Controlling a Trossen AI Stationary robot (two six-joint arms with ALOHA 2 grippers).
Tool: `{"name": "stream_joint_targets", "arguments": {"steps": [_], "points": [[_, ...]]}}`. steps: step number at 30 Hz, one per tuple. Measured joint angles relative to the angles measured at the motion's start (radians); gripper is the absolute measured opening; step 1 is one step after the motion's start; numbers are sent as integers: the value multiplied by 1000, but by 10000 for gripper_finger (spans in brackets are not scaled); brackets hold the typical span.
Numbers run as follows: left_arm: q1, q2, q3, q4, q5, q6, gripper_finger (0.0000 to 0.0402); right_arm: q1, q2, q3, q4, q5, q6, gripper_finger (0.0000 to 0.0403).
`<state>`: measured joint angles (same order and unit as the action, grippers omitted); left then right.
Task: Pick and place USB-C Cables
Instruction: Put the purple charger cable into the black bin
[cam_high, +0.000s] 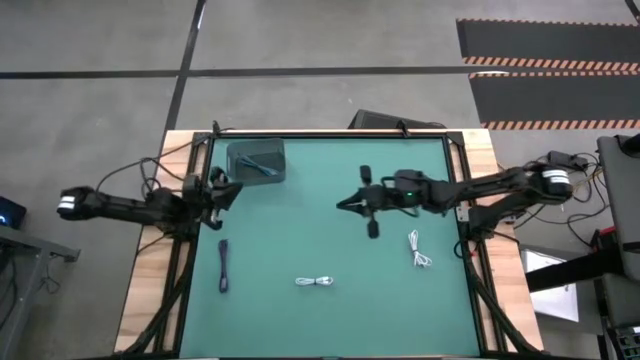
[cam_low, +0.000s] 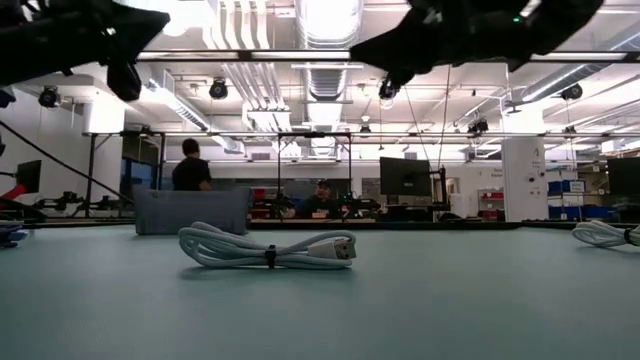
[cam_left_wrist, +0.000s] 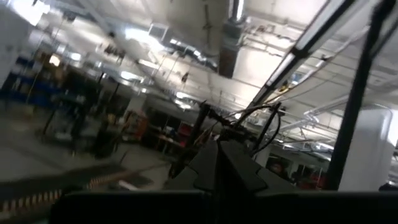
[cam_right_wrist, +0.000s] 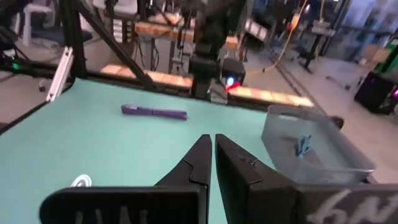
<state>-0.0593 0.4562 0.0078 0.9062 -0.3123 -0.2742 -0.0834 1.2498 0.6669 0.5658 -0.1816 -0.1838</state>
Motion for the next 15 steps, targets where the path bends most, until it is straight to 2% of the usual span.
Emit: {"name": "stream_joint_targets", "arguments": {"steps": [11,15], "points": [[-4,261,41,-11,-9,-395,1,-2,-190,-115,1,1,-44,13],[-24,361,67,-102,-2,-601,1,-2,-220,-130,-18,0,-50,13]]}}
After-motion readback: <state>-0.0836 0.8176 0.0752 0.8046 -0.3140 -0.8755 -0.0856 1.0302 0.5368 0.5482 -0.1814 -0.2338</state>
